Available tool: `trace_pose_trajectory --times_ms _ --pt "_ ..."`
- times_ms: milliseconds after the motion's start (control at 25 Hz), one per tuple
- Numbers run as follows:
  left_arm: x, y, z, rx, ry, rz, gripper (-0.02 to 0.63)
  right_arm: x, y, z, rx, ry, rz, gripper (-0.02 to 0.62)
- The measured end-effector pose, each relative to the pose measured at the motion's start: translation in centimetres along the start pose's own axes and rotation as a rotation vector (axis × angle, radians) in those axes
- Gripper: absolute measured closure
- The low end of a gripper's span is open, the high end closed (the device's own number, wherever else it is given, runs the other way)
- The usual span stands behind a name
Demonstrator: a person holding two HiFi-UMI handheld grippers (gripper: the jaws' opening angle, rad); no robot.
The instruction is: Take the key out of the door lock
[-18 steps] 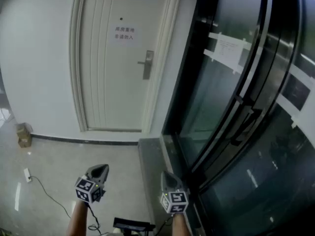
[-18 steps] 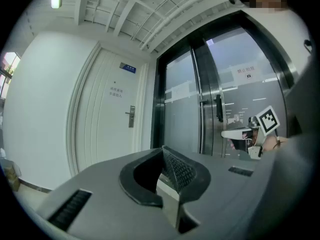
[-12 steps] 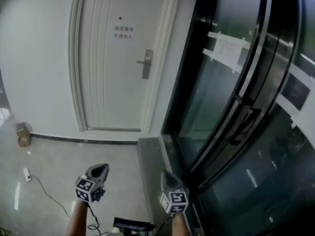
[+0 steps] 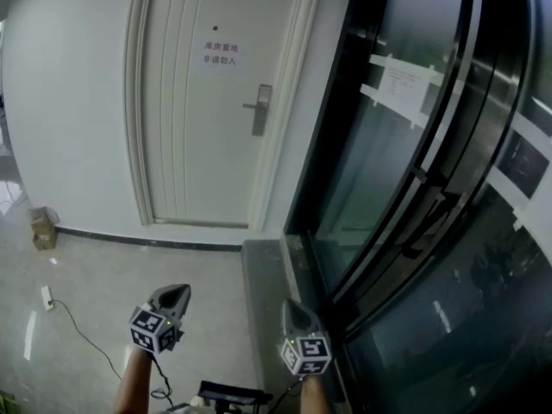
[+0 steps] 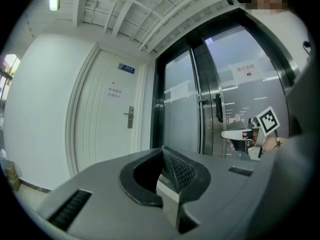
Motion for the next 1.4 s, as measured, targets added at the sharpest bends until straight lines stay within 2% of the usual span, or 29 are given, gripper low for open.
trace_pose_trajectory --times_ms 280,560,800,1400 --pt "-1.9 -1.1 0.9 0.006 -0.005 0.002 0.597 -1.4 -1.0 -0.4 0.002 0.014 0.002 0.590" --pt "-1.3 -2.1 2.6 0.018 0.011 -0.003 0.598 -2.9 -1.8 1.4 0.004 0.014 -0.002 0.591" --pt "1.6 -3.0 5.8 0.011 0.003 0.004 0.598 -3.9 -3.3 5.3 0.011 0.008 0.000 0.591" --pt "13.6 -3.4 19.9 0.001 -0.047 -0.001 0.598 -6.8 -4.7 22.3 0.004 -0.037 -0.018 0.591"
Point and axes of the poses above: the fingertips, and each gripper's own axes: z forward along the fingers, x to its left, y out of its top, the point moved 3 cm from there along -z, backward along the fingers, and after that the axes turned 15 degrees about -x, right-handed, at the moved point
